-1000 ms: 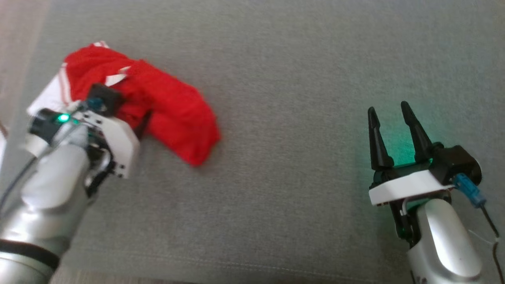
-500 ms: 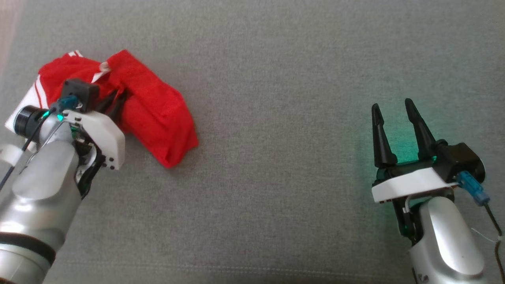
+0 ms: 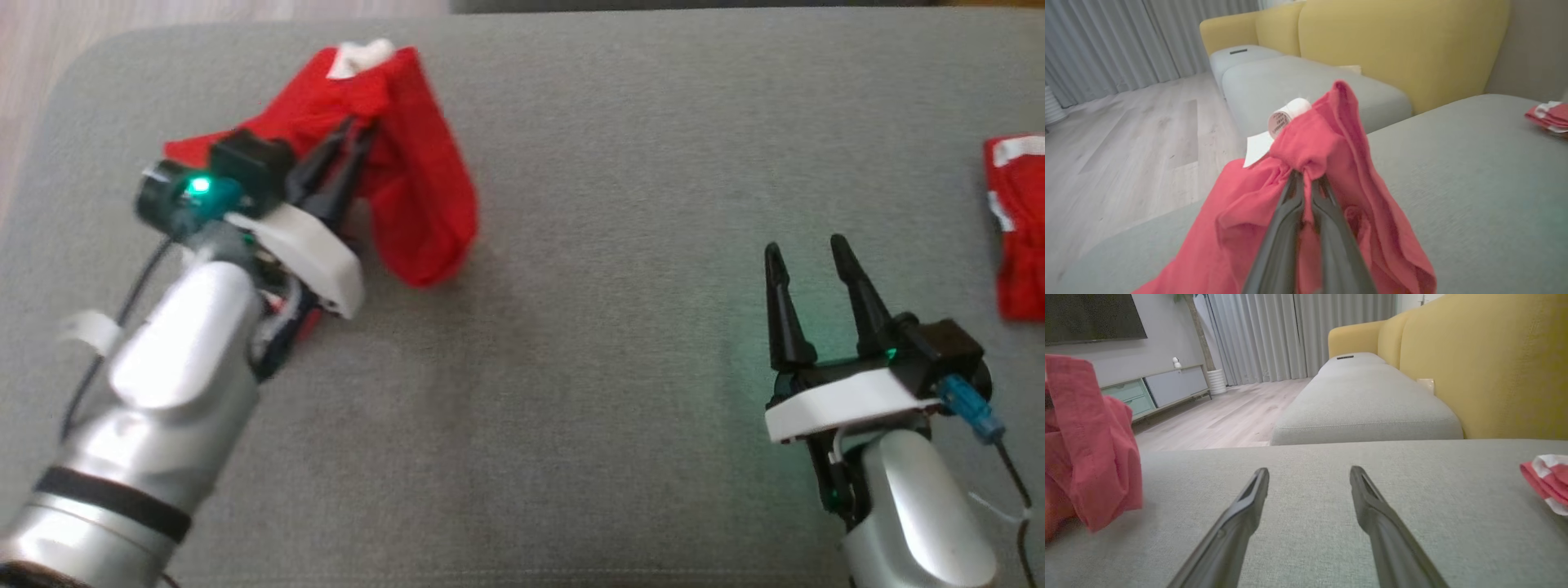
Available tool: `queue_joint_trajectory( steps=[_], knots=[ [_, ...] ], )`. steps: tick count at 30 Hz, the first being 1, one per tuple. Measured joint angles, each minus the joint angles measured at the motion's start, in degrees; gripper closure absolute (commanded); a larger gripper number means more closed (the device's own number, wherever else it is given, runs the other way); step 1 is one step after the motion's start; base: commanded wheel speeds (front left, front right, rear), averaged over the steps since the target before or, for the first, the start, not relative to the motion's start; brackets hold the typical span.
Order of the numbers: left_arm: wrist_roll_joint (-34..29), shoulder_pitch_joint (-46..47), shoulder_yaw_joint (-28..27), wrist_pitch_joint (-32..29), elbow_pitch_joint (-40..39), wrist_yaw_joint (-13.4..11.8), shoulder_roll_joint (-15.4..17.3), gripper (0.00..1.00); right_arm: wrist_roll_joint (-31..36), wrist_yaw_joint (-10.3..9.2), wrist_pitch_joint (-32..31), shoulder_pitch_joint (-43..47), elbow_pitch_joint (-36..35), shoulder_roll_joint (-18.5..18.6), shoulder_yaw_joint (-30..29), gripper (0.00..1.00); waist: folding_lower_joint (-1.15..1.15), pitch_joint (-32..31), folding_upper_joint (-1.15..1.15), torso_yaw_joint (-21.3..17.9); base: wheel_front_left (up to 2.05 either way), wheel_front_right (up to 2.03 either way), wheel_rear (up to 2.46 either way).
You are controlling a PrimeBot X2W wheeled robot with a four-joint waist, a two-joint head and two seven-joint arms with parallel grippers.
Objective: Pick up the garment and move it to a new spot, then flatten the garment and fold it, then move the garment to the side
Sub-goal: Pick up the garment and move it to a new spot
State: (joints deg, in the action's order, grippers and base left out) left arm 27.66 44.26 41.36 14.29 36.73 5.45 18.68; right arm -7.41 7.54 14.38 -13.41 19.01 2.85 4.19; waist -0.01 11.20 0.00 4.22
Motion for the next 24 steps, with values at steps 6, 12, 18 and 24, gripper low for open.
queue_joint_trajectory(
  steps=[6,12,18,24],
  knots=[
    [-1.0,-2.0,0.8,0.0,-5.6,-1.0,-3.0,1.0,-1.1,0.0,0.0,0.6,0.0,0.0,1.1,0.0,0.0,-1.2,0.0,-2.8,0.0,0.0,0.0],
    [-2.1,-1.4,2.5,-0.1,-7.5,-3.0,-6.9,1.0,-2.3,0.0,0.0,0.4,-0.8,0.0,1.9,0.0,0.0,-0.9,0.0,-6.6,0.0,0.0,0.0],
    [-2.5,3.6,3.2,0.0,-4.5,-5.0,-13.2,0.45,-3.6,0.0,0.0,-0.2,-1.1,0.0,3.3,0.0,0.01,0.4,0.0,-11.8,0.0,0.0,0.0],
    [-2.9,4.4,4.3,0.0,0.9,-4.9,-15.2,0.0,-3.9,0.0,0.0,-0.2,-1.4,0.0,3.1,0.0,0.01,1.2,0.0,-14.9,0.0,0.0,0.0]
  ],
)
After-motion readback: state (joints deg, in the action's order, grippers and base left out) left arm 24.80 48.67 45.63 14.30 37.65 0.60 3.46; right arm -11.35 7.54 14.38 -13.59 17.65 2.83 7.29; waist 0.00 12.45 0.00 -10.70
